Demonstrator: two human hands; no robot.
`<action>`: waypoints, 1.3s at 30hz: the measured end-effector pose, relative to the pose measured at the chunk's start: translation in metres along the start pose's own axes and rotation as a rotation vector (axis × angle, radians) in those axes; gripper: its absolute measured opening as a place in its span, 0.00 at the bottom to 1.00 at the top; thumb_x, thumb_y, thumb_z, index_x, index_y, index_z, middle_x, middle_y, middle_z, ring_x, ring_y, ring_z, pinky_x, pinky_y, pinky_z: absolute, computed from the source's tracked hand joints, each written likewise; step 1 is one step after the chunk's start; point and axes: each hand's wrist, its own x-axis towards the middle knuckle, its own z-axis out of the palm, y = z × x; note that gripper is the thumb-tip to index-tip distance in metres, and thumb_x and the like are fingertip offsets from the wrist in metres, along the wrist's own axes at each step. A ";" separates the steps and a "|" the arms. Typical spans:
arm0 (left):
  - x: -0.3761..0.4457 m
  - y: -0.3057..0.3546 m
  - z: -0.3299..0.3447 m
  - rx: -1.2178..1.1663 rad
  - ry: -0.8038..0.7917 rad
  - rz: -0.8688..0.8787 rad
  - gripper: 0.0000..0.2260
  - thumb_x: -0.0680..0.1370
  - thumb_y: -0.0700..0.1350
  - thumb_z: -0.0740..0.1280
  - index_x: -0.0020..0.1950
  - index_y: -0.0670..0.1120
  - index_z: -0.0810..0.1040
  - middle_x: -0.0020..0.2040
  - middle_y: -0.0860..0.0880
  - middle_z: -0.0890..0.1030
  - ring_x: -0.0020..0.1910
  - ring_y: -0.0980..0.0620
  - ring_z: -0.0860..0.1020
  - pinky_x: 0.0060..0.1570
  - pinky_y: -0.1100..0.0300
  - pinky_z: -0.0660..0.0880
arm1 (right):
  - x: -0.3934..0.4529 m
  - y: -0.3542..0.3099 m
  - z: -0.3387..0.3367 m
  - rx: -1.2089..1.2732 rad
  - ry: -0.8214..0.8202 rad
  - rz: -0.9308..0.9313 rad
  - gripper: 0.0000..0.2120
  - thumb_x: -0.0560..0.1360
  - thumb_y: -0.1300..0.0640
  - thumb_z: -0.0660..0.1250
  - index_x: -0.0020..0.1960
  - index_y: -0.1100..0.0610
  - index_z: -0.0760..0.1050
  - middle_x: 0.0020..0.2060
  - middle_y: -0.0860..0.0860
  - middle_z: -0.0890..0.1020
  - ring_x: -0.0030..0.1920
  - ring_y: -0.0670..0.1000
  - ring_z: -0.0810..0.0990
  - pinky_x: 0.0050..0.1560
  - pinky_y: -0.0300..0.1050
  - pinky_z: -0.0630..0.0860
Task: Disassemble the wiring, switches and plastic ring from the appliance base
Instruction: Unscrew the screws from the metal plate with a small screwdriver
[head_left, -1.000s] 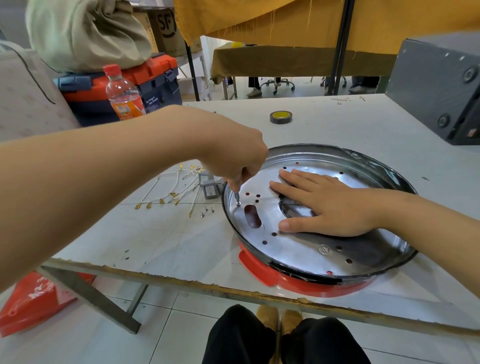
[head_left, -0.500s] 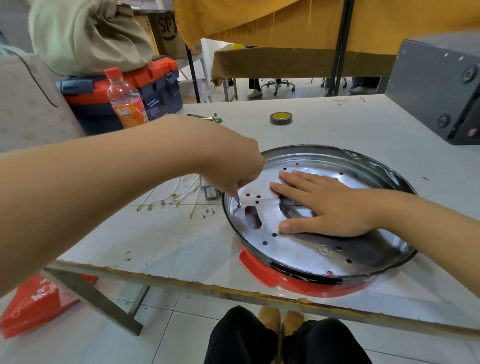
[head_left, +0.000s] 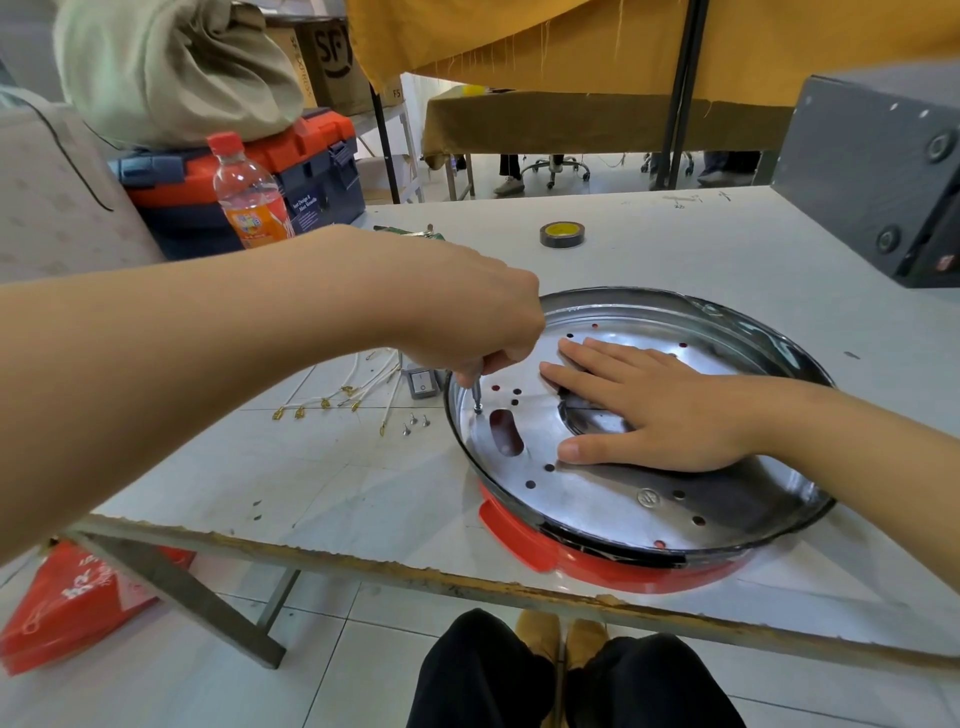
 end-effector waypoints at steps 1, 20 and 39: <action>0.000 0.000 -0.001 -0.027 -0.013 -0.009 0.09 0.76 0.46 0.69 0.37 0.49 0.73 0.38 0.51 0.74 0.34 0.55 0.70 0.29 0.64 0.61 | 0.000 0.000 0.000 0.001 0.001 0.001 0.44 0.63 0.25 0.42 0.74 0.40 0.33 0.74 0.42 0.32 0.74 0.44 0.32 0.72 0.46 0.35; 0.000 -0.010 0.007 -0.219 -0.120 -0.078 0.14 0.79 0.50 0.63 0.36 0.46 0.74 0.30 0.52 0.73 0.28 0.56 0.69 0.29 0.64 0.62 | -0.002 -0.002 -0.002 -0.001 0.000 0.003 0.43 0.65 0.26 0.43 0.75 0.39 0.33 0.74 0.41 0.32 0.74 0.44 0.32 0.72 0.46 0.35; 0.000 -0.001 0.002 -0.101 -0.003 -0.022 0.08 0.74 0.41 0.71 0.37 0.49 0.75 0.34 0.54 0.72 0.31 0.57 0.68 0.28 0.64 0.61 | -0.001 -0.002 -0.002 -0.015 -0.006 0.007 0.44 0.64 0.26 0.42 0.75 0.40 0.33 0.74 0.42 0.32 0.74 0.45 0.32 0.72 0.45 0.35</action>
